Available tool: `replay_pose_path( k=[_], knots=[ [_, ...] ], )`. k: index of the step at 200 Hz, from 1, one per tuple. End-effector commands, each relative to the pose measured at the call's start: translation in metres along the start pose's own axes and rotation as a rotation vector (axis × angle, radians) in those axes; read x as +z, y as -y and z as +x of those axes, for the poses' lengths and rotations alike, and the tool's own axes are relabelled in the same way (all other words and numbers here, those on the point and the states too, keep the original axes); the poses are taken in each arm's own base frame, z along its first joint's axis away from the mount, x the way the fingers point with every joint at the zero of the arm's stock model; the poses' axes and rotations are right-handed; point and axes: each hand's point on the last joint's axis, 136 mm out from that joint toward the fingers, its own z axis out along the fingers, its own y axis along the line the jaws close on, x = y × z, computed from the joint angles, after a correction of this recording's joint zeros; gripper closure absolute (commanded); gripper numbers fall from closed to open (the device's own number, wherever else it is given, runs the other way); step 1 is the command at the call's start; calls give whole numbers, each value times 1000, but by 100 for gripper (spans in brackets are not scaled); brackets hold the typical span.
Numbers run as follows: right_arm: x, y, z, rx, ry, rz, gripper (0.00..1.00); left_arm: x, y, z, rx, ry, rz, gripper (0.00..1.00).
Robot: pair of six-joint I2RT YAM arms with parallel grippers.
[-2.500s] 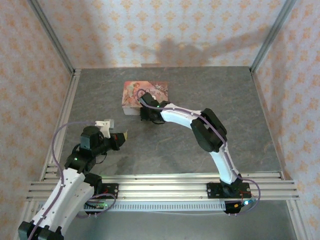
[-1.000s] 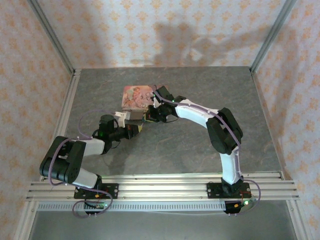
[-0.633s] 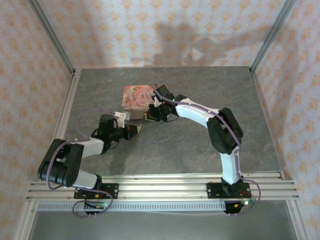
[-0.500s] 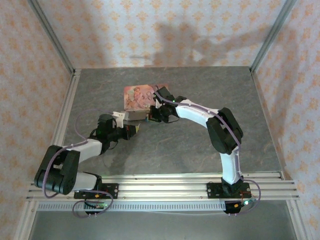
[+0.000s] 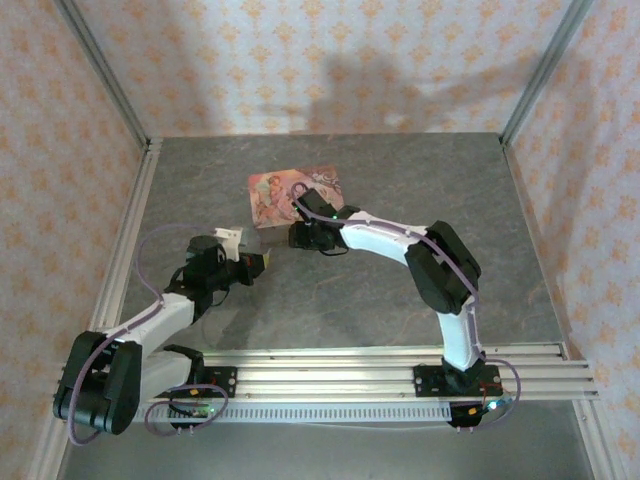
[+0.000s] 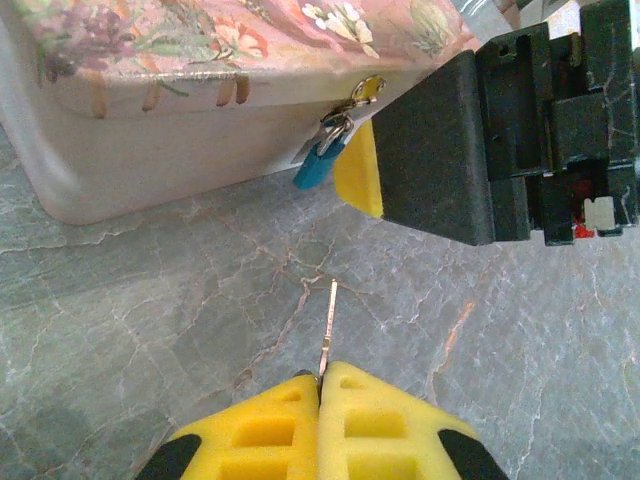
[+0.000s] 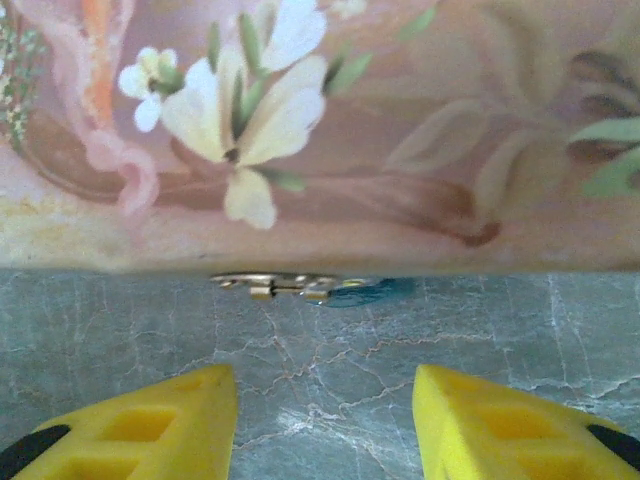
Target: Unlock a padlock with a key
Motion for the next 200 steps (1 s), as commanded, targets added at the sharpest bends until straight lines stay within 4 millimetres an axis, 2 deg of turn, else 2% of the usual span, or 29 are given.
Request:
replay_pose_path(
  k=[1, 41, 200],
  knots=[
    [-14, 2, -23, -28, 118, 74, 50, -2, -6, 5, 20, -1, -25, 100],
    [-7, 8, -25, -45, 152, 144, 49, -2, -5, 5, 23, 1, -18, 100],
    [28, 3, -28, -106, 172, 221, 52, -1, -4, 7, 28, 2, -2, 100]
  ],
)
